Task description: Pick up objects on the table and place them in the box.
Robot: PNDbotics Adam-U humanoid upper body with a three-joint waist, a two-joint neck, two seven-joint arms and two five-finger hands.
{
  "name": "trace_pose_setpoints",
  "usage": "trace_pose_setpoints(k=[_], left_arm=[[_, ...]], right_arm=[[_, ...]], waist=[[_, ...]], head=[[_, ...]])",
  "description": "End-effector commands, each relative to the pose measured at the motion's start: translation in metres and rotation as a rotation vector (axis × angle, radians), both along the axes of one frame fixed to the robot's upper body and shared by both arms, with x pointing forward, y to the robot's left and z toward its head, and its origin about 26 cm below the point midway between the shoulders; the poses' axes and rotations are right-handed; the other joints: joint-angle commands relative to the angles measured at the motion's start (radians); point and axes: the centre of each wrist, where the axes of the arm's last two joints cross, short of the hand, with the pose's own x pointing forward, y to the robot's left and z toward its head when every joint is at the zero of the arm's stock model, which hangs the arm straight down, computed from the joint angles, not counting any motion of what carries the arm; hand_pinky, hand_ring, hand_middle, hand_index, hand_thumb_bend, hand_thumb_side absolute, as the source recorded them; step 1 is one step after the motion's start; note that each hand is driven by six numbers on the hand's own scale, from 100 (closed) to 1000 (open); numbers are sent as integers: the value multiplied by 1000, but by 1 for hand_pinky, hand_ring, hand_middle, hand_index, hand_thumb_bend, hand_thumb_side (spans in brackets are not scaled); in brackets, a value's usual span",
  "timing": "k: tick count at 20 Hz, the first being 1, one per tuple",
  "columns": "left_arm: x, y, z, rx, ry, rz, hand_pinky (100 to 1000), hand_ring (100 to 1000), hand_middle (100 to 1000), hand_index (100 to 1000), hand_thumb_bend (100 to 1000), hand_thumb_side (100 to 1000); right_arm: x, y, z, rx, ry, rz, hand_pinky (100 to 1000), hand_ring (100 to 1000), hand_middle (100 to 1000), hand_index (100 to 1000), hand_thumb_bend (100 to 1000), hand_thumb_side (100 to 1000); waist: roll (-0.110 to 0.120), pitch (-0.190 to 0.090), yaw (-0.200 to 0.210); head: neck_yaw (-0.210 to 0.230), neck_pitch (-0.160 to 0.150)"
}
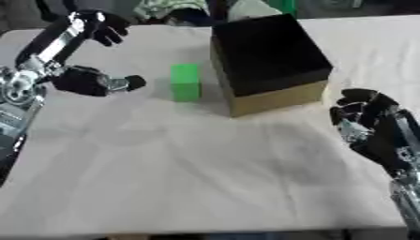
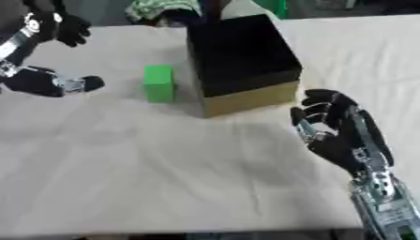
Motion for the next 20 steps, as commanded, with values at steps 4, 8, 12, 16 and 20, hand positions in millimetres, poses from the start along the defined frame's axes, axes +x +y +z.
trace_pose_setpoints(k=[4,8,12,16,20], left_arm=[[27,-12,9,119,41,7,720,703,683,814,742,333],[48,-27,4,152,50,36,724,706,690,815,772,341],[63,-34,-7,192,55,64,727,709,695,818,796,352],[72,-38,-19,231,65,83,727,708,696,818,805,364],[78,-41,-30,258,80,93,729,710,700,821,817,373]], right_arm=[[0,-2,6,-20,-19,9,575,608,609,746,306,269],[0,-1,6,-19,-16,14,575,608,609,746,296,271],[-1,-1,5,-18,-14,15,575,608,609,746,297,270],[0,-1,5,-18,-14,16,575,608,609,746,297,270],[0,0,5,-17,-14,17,574,608,609,746,297,271]], waist=[[-1,-20,-6],[-3,-22,-10],[-4,-23,-12],[-6,-24,-10],[-6,-24,-9]], head=[[-7,-3],[-15,-9],[-16,-11],[-14,-12],[-12,-12]])
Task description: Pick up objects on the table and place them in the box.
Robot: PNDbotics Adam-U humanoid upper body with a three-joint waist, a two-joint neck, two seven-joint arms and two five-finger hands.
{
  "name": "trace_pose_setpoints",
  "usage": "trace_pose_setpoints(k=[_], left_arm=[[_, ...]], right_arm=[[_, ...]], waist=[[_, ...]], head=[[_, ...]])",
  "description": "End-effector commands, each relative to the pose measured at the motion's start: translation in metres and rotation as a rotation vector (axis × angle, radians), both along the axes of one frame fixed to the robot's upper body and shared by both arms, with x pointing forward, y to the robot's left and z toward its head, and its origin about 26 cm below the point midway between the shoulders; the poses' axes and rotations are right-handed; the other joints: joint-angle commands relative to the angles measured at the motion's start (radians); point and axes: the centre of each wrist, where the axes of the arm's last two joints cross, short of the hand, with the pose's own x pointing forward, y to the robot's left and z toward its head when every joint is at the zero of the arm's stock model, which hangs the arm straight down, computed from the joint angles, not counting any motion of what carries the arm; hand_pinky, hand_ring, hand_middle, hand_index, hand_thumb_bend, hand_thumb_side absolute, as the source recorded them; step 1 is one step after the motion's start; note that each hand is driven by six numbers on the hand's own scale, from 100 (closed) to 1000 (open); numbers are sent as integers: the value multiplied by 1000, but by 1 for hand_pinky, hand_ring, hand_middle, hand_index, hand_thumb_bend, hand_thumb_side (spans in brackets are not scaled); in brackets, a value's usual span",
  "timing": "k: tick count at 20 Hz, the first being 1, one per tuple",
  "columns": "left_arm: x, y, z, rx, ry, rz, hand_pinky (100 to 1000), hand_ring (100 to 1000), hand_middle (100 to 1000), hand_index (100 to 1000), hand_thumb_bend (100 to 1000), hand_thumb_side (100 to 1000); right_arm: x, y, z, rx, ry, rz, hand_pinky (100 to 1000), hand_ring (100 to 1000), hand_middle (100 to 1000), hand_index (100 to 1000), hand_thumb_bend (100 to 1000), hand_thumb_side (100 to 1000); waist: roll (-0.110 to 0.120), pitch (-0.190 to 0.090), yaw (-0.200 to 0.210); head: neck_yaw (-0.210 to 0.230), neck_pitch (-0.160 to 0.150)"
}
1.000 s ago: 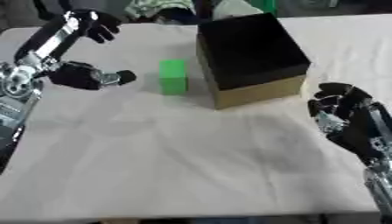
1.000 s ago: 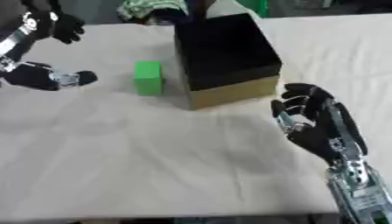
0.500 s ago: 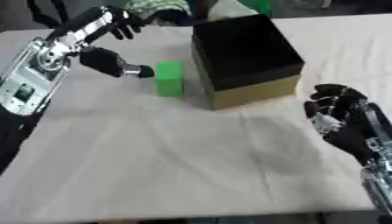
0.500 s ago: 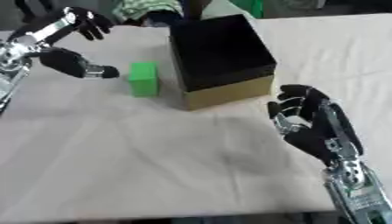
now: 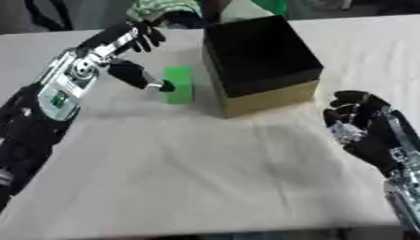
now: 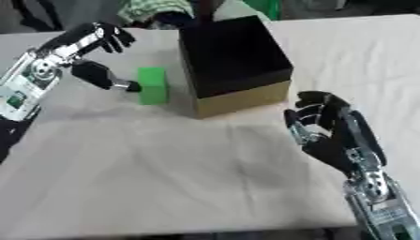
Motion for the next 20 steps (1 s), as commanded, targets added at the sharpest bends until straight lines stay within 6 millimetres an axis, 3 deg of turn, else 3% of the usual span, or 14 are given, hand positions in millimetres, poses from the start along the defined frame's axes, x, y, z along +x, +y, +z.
trace_pose_setpoints(k=[1,20], left_arm=[[5,-1,5,30,-23,3,729,710,700,821,818,374],[26,-12,-23,58,-46,86,730,708,699,820,806,351]], right_arm=[[0,-2,6,-12,-20,4,574,608,609,746,297,271],[0,0,5,-10,-16,10,573,607,608,746,295,271]], waist=[[-4,-19,1],[-10,-14,-10]], head=[[1,-11],[13,-12]])
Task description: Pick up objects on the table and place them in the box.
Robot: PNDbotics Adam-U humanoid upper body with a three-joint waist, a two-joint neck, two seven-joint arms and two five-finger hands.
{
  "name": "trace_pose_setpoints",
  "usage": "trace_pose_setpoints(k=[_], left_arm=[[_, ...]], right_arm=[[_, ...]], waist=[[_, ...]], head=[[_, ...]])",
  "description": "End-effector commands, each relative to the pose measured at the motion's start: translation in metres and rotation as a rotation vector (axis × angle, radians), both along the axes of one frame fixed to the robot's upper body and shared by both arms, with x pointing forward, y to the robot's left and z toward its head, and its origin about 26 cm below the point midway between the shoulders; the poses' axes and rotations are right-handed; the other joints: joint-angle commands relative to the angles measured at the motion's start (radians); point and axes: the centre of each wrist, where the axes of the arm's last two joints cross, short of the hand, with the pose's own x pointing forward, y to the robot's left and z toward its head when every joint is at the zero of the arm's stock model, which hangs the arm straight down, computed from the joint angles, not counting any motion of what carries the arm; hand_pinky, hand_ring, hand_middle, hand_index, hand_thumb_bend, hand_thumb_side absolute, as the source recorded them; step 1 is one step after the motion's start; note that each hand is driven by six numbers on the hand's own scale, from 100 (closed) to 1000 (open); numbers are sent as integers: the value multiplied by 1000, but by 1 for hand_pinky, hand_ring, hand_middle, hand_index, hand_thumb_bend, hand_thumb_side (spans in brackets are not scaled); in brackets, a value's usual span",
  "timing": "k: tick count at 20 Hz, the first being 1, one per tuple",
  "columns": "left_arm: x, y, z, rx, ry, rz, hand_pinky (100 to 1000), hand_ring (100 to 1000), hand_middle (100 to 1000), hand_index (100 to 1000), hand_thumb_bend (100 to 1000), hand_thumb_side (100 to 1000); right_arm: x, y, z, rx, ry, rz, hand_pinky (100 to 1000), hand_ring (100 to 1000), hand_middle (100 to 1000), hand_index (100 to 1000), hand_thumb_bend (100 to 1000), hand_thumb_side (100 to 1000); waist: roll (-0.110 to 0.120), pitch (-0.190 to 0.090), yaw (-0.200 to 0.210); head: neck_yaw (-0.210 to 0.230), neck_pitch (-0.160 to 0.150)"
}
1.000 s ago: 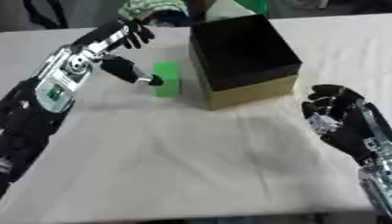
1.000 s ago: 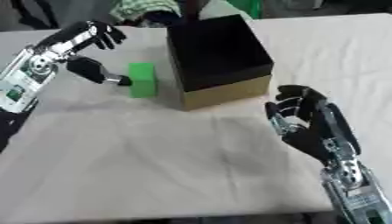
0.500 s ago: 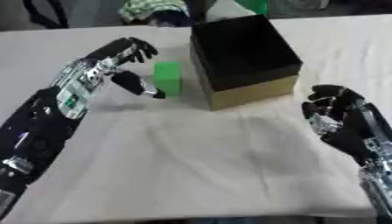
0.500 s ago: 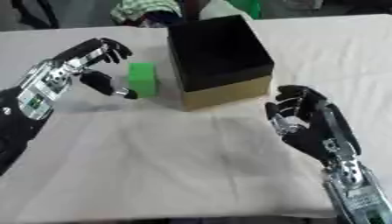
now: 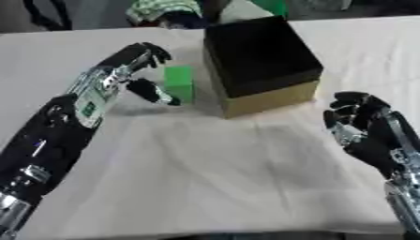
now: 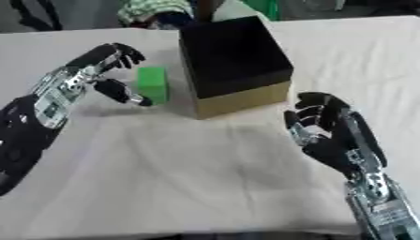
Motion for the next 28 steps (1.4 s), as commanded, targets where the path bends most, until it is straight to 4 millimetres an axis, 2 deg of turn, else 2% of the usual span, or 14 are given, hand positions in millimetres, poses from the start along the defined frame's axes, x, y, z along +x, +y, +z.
trace_pose_setpoints(k=[1,14,21,25,28], left_arm=[[5,0,14,-4,-48,11,730,708,699,820,805,351],[10,-11,8,6,-48,7,724,692,672,801,773,348],[11,-13,2,20,-38,13,712,657,626,765,738,321],[11,-12,0,35,-39,17,692,609,565,713,679,246],[11,-12,2,40,-59,25,663,543,486,650,589,122]], right_arm=[[0,-1,6,-8,-19,4,573,607,608,746,295,271],[1,1,5,-5,-17,14,573,607,607,746,291,274],[1,1,5,-4,-16,14,573,607,607,746,289,275],[1,1,5,-4,-16,14,573,607,607,746,288,276],[1,1,5,-4,-15,13,573,607,607,746,287,277]], waist=[[-4,-13,-3],[-5,-7,-14],[-2,-5,-18],[0,-5,-18],[1,-5,-18]], head=[[4,-12],[15,-14],[17,-13],[16,-13],[15,-13]])
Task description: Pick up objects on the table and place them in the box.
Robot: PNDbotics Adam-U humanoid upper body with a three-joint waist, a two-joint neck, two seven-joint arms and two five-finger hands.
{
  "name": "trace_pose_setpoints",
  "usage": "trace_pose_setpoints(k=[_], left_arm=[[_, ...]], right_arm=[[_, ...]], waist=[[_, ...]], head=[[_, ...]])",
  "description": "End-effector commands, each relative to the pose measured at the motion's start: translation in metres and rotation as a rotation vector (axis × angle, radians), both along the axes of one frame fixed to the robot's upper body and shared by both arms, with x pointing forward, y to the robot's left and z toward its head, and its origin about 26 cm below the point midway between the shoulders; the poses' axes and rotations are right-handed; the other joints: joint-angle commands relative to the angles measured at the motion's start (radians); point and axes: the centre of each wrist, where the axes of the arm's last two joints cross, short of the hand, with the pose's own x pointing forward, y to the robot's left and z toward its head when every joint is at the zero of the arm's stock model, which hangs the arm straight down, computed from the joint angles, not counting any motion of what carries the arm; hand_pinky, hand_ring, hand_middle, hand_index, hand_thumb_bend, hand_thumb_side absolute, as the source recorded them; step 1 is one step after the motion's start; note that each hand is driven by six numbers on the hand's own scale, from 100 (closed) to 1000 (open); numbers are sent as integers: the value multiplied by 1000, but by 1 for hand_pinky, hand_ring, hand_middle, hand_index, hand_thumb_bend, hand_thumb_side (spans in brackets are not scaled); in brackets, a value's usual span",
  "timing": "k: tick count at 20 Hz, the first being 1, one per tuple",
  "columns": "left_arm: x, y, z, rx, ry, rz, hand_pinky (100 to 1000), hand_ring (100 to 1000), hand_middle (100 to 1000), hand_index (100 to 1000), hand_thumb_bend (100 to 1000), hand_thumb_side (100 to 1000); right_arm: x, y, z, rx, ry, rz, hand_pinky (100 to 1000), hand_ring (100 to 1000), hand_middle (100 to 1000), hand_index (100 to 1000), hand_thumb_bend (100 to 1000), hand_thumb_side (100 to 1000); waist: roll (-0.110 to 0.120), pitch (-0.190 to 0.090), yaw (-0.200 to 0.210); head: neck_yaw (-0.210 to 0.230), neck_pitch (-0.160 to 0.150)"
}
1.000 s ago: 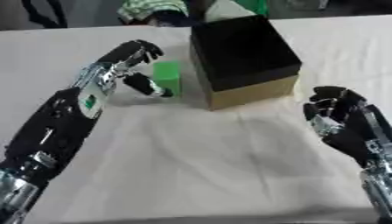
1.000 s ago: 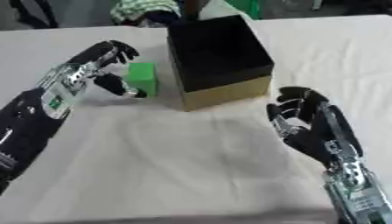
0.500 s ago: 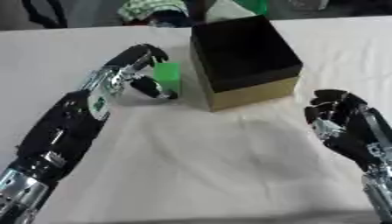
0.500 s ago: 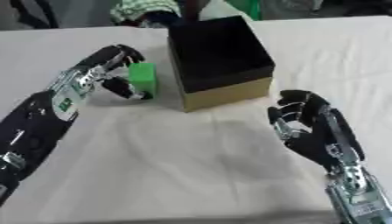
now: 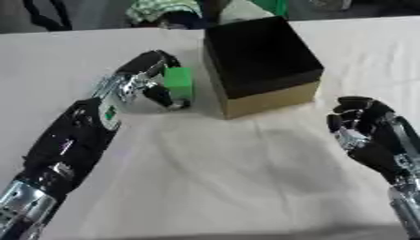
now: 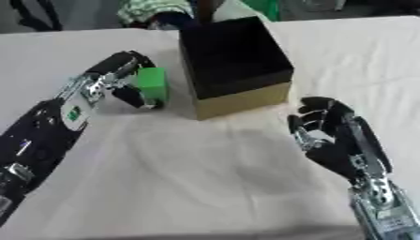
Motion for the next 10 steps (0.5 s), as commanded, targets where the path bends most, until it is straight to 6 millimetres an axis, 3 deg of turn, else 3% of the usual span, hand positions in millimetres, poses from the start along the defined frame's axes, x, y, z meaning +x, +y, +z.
trace_pose_setpoints(k=[1,5,10], left_arm=[[2,3,15,10,-55,12,649,515,455,620,553,100],[2,5,21,-3,-90,25,622,462,381,554,513,100],[0,6,37,-13,-132,15,615,444,356,534,487,100]], right_arm=[[1,-1,6,-2,-21,5,573,607,607,746,286,277],[1,-1,6,-2,-21,3,573,606,607,746,285,277],[1,-2,5,-4,-19,2,572,606,606,746,284,277]], waist=[[-1,-13,0],[0,-14,2],[1,-16,5]], head=[[1,-5],[-1,-6],[-5,-4]])
